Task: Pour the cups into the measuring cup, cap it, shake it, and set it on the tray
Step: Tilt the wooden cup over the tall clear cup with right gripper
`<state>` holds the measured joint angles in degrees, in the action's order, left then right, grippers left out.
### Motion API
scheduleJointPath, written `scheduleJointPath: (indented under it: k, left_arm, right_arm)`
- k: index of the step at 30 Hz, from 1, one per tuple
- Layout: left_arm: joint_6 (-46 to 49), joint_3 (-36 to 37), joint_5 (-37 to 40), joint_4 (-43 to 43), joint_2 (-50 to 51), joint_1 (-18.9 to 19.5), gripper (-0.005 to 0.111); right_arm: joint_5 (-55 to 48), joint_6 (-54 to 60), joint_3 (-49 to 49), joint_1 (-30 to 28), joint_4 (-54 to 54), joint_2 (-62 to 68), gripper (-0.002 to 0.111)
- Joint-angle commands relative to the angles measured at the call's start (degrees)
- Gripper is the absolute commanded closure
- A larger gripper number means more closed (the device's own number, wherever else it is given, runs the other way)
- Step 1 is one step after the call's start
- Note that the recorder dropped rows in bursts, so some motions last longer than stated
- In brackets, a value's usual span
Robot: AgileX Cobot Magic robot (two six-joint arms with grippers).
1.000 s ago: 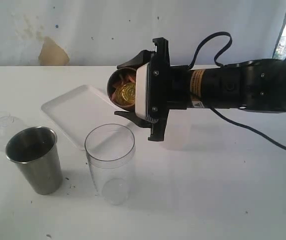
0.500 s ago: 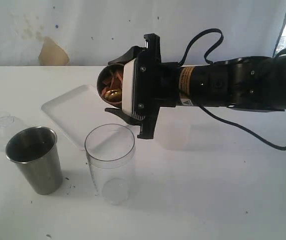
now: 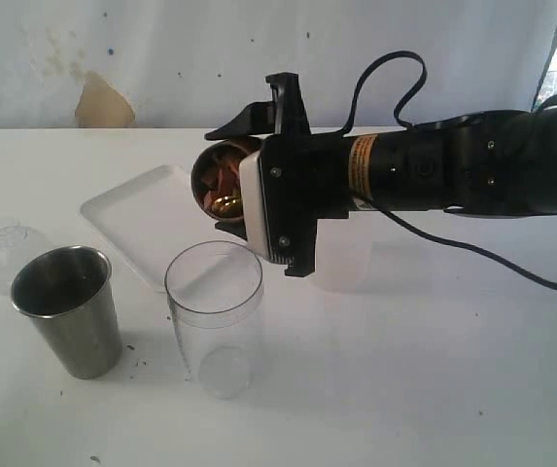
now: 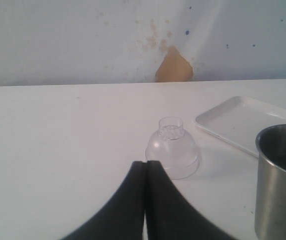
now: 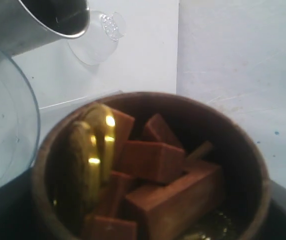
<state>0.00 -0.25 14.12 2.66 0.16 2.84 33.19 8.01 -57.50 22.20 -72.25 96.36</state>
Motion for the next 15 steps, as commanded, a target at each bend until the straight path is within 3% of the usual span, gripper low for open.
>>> scheduleJointPath:
  k: [1, 15]
  left_arm:
    - [0.0, 0.3, -0.7, -0.3, -0.2, -0.2, 0.107]
    - [0.0, 0.3, -0.7, -0.3, -0.2, -0.2, 0.107]
  right_arm:
    - [0.5, 3.9, -0.4, 0.0, 0.3, -0.1, 0.108]
    - [0.4, 12.2, -0.4, 0.0, 0.3, -0.1, 0.108]
